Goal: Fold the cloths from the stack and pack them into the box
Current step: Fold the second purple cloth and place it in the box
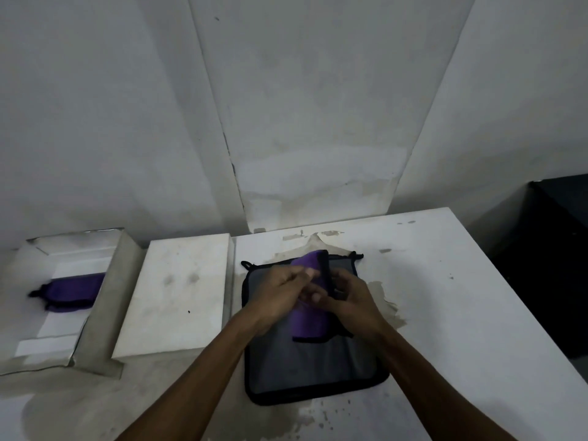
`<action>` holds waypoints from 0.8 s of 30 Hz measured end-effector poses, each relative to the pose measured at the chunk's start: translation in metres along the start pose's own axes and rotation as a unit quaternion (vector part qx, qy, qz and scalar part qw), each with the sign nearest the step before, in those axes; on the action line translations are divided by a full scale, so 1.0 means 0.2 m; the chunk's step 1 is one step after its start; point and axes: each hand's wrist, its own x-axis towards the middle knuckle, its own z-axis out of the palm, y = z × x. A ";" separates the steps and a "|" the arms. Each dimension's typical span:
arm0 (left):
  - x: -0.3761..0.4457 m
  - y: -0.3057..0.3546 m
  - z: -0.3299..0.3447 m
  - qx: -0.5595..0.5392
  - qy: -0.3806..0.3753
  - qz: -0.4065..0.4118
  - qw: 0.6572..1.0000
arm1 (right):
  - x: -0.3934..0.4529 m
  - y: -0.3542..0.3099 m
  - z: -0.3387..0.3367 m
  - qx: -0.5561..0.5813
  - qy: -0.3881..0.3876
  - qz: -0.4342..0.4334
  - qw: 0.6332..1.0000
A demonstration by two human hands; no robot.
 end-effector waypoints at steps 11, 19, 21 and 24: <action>-0.14 -0.08 -0.26 -0.122 0.122 -0.139 0.975 | -0.04 -0.14 0.04 0.215 -0.055 0.094 0.971; -0.28 -0.13 -0.36 -0.333 -0.043 -0.101 0.937 | -0.06 -0.15 0.13 0.249 -0.077 0.129 0.957; -0.31 -0.13 -0.42 -0.283 -0.010 -0.087 0.955 | -0.07 -0.14 0.17 0.199 -0.058 0.142 0.968; -0.36 -0.12 -0.50 -0.210 0.023 -0.073 0.975 | -0.09 -0.14 0.23 0.126 -0.060 0.145 0.980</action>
